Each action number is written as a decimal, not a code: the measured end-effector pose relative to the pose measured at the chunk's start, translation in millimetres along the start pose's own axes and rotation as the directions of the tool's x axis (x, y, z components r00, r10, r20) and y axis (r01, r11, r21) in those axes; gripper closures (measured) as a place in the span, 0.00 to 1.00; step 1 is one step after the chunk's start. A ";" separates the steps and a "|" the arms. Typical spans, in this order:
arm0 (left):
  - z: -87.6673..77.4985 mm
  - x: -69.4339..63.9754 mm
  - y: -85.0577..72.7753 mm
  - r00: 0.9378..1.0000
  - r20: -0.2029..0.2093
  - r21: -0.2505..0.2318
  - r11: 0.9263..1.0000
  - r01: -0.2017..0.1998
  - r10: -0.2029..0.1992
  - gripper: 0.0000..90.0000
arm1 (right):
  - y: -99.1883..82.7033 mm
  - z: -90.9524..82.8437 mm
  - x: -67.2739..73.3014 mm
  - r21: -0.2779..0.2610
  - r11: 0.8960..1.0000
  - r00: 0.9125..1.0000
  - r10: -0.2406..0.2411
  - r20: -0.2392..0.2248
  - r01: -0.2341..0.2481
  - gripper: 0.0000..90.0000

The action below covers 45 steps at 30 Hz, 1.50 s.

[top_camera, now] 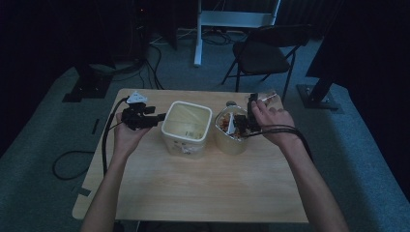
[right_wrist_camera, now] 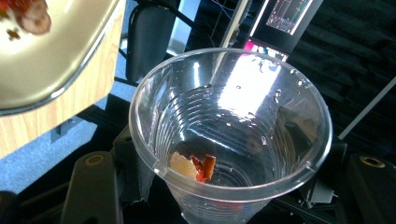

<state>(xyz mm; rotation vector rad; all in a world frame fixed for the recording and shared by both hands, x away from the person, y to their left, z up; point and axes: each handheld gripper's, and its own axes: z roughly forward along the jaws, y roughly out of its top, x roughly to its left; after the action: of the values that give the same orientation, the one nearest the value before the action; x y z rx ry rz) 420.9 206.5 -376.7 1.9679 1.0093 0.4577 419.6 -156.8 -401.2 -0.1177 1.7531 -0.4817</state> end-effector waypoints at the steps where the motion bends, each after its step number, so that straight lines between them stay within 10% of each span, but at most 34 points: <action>1: 0.4 -0.1 0.0 1.000 0.000 0.002 1.000 -0.001 0.001 0.49 | 0.8 -0.5 0.1 -0.006 1.000 1.000 -0.001 -0.001 0.001 0.38; 25: 0.0 1.1 -0.9 1.000 -0.004 0.004 1.000 -0.002 0.002 0.49 | 0.2 -1.8 0.0 -0.021 1.000 1.000 0.020 -0.009 -0.020 0.38; 29: -0.2 1.1 -0.8 1.000 -0.002 0.002 1.000 -0.003 0.003 0.49 | -4.0 -1.4 -5.0 -0.044 0.994 0.995 0.094 -0.043 -0.095 0.37; 38: 2.0 -1.2 -0.6 1.000 0.002 0.001 1.000 -0.003 0.003 0.49 | -18.3 -9.5 -21.5 -0.123 0.926 0.929 0.336 -0.154 -0.356 0.37; 41: 2.7 -2.3 -0.4 1.000 0.007 0.001 1.000 -0.005 0.005 0.49 | -24.3 -10.4 -24.6 -0.128 0.882 0.883 0.426 -0.197 -0.454 0.37; 45: 2.4 -2.4 -0.2 1.000 0.008 -0.002 1.000 -0.004 0.004 0.49 | -34.3 -7.4 -24.3 -0.125 0.797 0.795 0.549 -0.260 -0.591 0.37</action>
<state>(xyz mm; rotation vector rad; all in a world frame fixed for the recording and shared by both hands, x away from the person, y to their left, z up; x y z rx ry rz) 420.9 203.3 -378.1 1.9686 0.9995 0.4528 412.4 -178.0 -364.8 0.3364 1.9301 0.1410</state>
